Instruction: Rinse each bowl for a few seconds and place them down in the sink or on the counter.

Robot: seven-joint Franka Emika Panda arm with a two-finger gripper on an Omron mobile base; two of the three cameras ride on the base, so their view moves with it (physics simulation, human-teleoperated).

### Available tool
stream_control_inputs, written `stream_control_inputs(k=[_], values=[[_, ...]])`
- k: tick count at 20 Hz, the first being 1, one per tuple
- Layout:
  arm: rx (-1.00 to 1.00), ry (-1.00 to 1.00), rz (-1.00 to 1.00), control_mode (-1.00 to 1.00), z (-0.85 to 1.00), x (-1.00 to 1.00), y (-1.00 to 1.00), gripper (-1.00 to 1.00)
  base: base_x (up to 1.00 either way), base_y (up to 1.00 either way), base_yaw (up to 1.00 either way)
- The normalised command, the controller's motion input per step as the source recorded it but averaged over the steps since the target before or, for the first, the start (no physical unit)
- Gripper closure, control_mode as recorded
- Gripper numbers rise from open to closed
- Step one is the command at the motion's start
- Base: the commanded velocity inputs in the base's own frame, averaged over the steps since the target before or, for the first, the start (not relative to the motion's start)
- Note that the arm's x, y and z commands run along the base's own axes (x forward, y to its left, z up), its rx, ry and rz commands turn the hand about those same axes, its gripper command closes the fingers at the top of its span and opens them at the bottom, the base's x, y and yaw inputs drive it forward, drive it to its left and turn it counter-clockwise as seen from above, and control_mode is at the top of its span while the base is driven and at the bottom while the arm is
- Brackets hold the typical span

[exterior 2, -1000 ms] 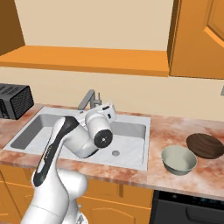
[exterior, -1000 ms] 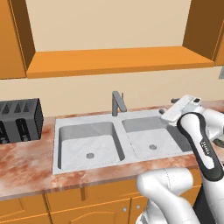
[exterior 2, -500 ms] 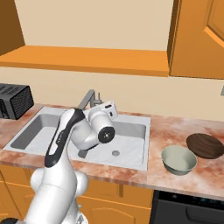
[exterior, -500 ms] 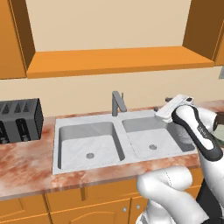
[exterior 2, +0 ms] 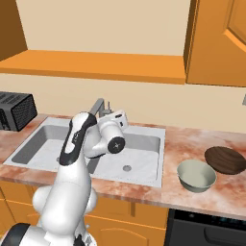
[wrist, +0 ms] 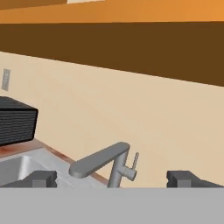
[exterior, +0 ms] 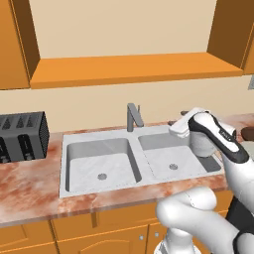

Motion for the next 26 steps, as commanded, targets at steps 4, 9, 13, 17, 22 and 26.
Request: stream_control_inputs(k=[4, 9, 13, 17, 22, 26], values=[[0.06, -0.02, 0.0, -1.0, -0.14, 0.29, 0.07, -1.0, 0.0, 0.0, 0.0], [0.05, -0.03, 0.0, -1.0, -0.17, 0.24, 0.08, -1.0, 0.0, 0.0, 0.0], [0.0, -0.03, 0.0, -1.0, -0.16, 0.19, 0.13, -1.0, 0.0, 0.0, 0.0], [0.0, -0.03, 0.0, -1.0, -0.06, 0.2, 0.12, -1.0, 0.0, 0.0, 0.0], [0.0, -0.02, 0.0, -1.0, 0.0, 0.17, 0.09, -1.0, 0.0, 0.0, 0.0], [0.0, -0.02, 0.0, -1.0, 0.0, 0.18, 0.03, -1.0, 0.0, 0.0, 0.0]])
